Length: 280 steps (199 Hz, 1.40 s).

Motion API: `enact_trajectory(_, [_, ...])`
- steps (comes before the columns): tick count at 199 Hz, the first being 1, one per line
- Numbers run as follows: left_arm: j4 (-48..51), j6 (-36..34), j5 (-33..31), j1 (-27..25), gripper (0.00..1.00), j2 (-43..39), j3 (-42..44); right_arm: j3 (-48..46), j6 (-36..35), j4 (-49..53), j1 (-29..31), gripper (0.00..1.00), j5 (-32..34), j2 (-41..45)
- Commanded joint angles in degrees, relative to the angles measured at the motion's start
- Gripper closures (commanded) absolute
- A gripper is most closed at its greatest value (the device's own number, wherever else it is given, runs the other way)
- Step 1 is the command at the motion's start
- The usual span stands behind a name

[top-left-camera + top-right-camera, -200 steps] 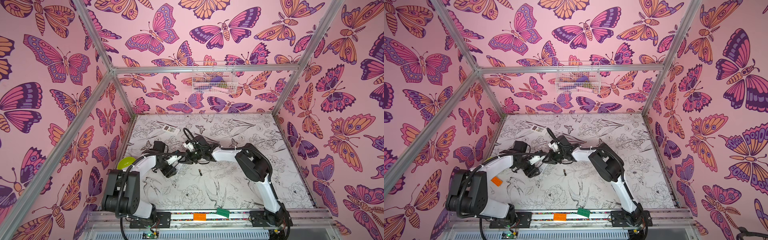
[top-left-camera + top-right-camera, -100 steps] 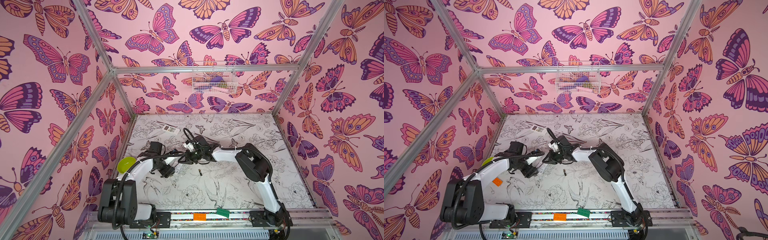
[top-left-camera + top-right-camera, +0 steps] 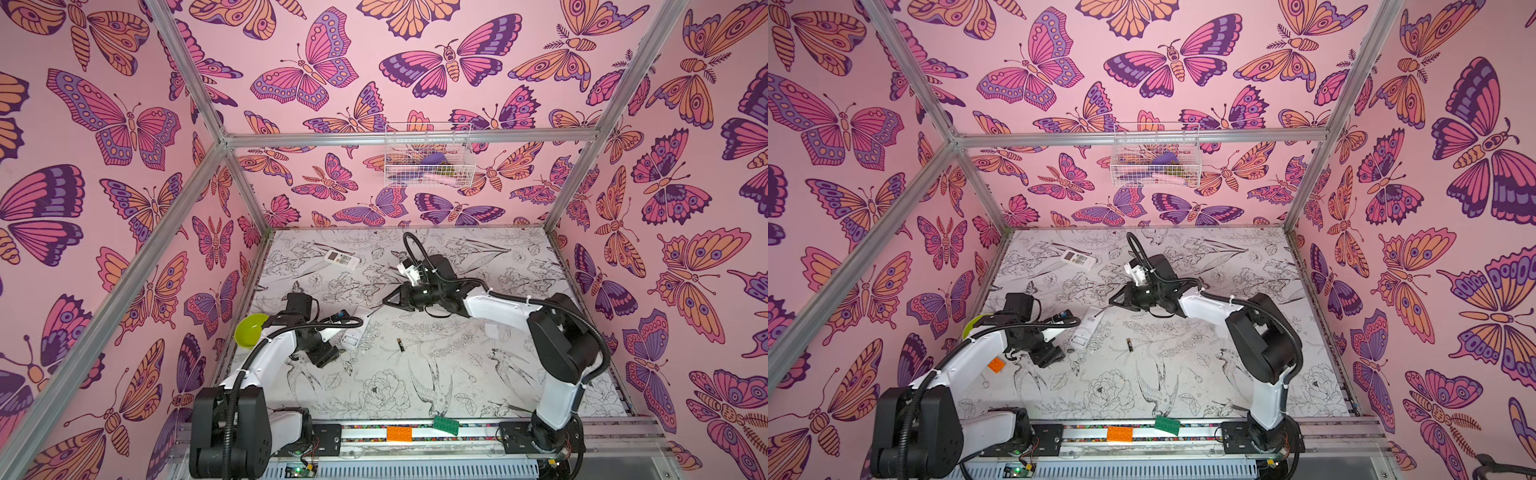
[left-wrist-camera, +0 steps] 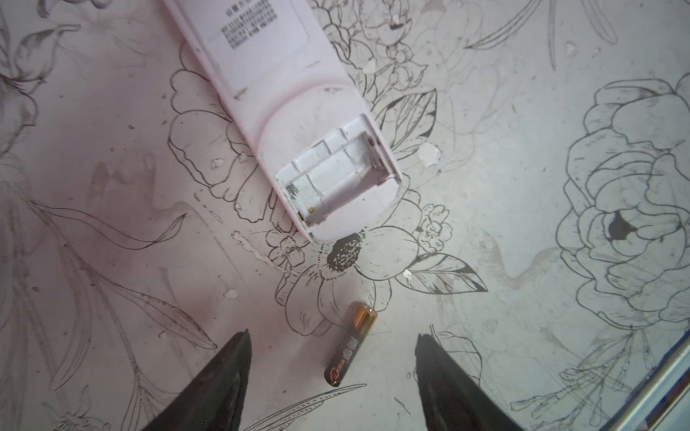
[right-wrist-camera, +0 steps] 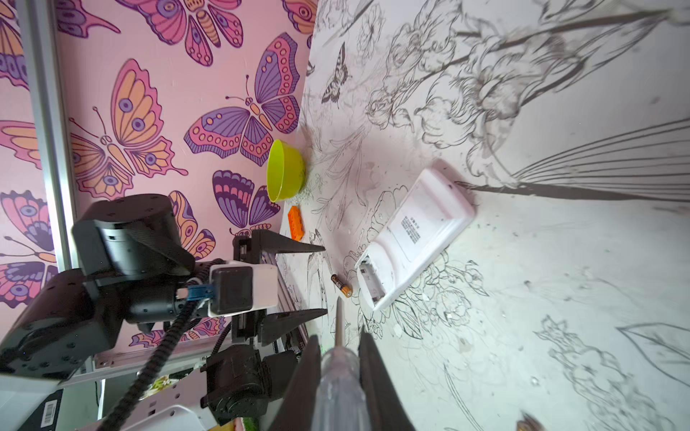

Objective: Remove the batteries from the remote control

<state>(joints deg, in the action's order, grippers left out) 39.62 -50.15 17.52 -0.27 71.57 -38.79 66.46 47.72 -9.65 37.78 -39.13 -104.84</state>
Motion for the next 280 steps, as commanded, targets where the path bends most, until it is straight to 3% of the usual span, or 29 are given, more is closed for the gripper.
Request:
enact_trajectory(1, [3.32,-3.84,1.13,0.36,0.32,0.76,1.99,-3.68,-3.63,1.24,-1.49,1.00,1.96,3.85])
enact_trajectory(61, [1.04,-7.00,-2.89,0.37,0.45,6.10,3.58,-6.77,-7.79,6.31,-4.45,1.00,4.67,9.02])
enact_trajectory(154, [-0.44,-11.70,-6.41,-0.09,0.78,4.28,8.40,-10.79,-10.14,9.42,-10.06,1.00,5.38,17.31])
enact_trajectory(188, [-0.95,-11.55,-6.97,-0.52,0.99,3.27,8.69,-11.26,-9.99,10.76,-11.51,1.00,5.03,19.08])
enact_trajectory(237, [-0.86,-7.66,-4.42,-0.78,1.00,-2.19,5.92,-11.86,-11.39,13.61,-13.24,1.00,6.92,22.31])
enact_trajectory(280, [-0.34,-3.22,2.28,-1.40,1.00,-5.05,1.74,-13.78,-10.30,13.27,-15.20,1.00,7.56,23.36])
